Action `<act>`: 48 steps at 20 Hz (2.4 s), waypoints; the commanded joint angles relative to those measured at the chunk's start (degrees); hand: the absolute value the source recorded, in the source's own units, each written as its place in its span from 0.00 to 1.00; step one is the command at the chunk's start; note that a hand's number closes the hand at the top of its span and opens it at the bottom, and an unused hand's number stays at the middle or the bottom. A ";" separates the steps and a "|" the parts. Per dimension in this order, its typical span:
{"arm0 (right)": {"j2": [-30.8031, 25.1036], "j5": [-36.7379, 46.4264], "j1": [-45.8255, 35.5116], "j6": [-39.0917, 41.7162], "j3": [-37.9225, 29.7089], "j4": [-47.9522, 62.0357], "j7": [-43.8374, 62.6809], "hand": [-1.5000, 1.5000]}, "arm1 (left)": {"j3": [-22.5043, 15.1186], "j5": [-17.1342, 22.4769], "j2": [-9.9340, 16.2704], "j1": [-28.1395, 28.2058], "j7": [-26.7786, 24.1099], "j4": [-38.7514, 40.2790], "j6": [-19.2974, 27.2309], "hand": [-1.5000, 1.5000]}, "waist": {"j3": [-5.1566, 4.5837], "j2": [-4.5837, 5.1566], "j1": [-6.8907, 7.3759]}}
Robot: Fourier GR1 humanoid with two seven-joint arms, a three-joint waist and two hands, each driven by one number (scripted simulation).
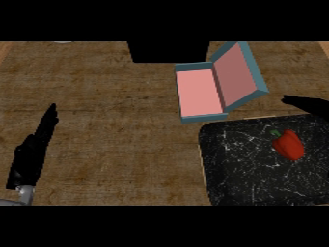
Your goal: Pick the bell pepper from the tray and place it in the cardboard box
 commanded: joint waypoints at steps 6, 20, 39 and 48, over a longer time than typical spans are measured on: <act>5.14 8.55 2.41 2.17 -1.70 -0.93 2.33 0.00 | 2.80 -3.89 -3.85 -2.37 2.76 0.83 -2.08 0.50 | 0.01 0.10 0.04; 9.78 19.30 4.06 0.04 -6.27 5.94 -7.00 0.00 | 4.73 -11.22 -8.99 1.87 3.85 -3.35 -4.33 0.50 | 0.03 0.08 0.17; 18.37 30.23 5.46 -1.81 -7.15 7.51 -9.12 0.00 | 12.76 -13.35 -12.94 2.00 -2.20 1.05 -11.60 0.50 | 0.00 0.08 0.03; 19.68 32.94 2.65 -4.53 -8.74 9.84 -12.14 1.00 | 16.65 -12.58 -11.25 -1.87 3.79 -0.65 -15.34 0.50 | 0.02 0.08 -0.02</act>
